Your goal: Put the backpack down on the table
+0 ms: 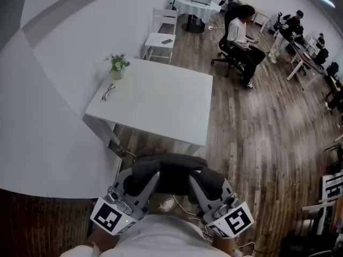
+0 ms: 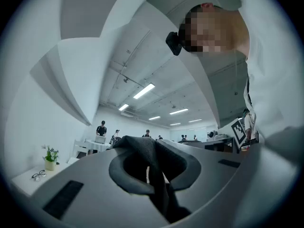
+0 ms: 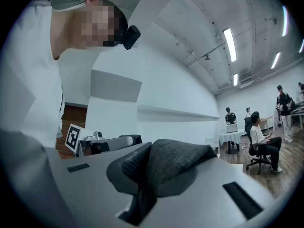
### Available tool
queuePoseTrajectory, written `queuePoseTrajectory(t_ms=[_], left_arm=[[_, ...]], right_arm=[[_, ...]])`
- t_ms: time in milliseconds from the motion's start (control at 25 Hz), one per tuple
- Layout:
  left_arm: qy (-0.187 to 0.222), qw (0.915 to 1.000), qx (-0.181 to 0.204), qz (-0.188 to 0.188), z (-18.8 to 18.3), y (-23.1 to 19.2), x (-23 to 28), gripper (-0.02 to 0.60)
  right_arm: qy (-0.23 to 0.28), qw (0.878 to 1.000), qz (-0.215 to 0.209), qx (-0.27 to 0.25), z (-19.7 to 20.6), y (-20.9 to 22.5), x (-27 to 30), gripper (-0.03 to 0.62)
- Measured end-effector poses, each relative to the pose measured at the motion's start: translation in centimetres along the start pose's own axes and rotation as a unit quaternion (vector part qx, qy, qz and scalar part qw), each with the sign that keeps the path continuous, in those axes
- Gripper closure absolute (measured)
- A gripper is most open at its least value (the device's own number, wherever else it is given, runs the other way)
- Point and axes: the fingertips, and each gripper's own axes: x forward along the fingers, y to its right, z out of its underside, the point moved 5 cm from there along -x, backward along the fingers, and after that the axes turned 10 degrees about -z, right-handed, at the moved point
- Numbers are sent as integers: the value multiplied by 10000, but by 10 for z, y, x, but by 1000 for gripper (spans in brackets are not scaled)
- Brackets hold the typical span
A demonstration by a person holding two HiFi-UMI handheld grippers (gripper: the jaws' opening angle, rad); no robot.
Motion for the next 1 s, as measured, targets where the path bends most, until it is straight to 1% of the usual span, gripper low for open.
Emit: queuePoseTrajectory(t_ms=[80,320,480,640,760,1000], left_arm=[[-27,10000,-34,-4,4,0,3,531],[-2,9999,99,-100,4,-9,11,531],[-8,9998,120,-131,8,-20,18,531],[-74,9998,114,-116,15,-38,29,531],[-46,9999,59,-77,15,-56,41,531],[-5,9999,-91,124,15,-97,74,531]], right_arm=[[7,10000,-6,-6,2,5,0,543],[-7,9999,-113,-22,4,12,7,545],[-49,9999,-142,82,10,19,16,545],[-94,9998,-115,167,16,31,30,545],[-139,9997,-82,197,16,41,46,543],[-119,9996,9,268,12,73,81,543]])
